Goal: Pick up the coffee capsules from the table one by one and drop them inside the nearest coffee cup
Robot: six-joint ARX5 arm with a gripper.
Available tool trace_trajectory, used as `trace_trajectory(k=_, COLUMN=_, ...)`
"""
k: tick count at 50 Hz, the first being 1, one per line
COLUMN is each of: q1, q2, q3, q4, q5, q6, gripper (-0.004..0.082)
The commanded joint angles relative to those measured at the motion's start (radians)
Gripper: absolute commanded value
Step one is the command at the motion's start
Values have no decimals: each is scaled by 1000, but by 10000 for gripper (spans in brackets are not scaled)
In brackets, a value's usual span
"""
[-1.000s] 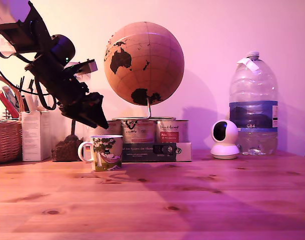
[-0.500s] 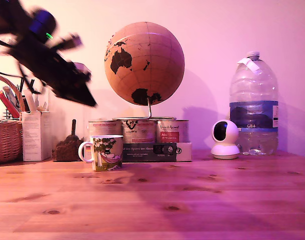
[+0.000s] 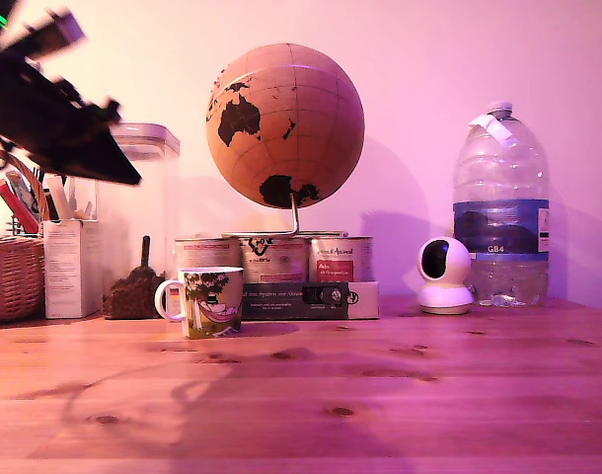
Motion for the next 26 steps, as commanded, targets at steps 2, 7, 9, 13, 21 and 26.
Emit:
trace_trajectory(k=2, q1=-1, q2=-50, q3=-73, q4=32, q5=3, q6=-27, gripper=-24)
trace_trajectory(k=7, q1=-1, q2=-108, q3=-134, q4=37, q5=-2, q6=-40, gripper=-24)
trace_trajectory(k=9, q1=-1, q2=-128, q3=-156, q4=46, q5=-13, q6=-43, gripper=-24)
trace_trajectory(k=13, q1=-1, q2=-172, q3=-201, q4=55, q5=-26, q6=-58, gripper=-24)
trace_trajectory(k=21, q1=-1, q2=-250, q3=-268, q4=57, q5=-45, q6=-89, gripper=-24)
trace_trajectory(k=26, q1=-1, q2=-279, q3=-283, q4=52, q5=-47, q6=-90, gripper=-24)
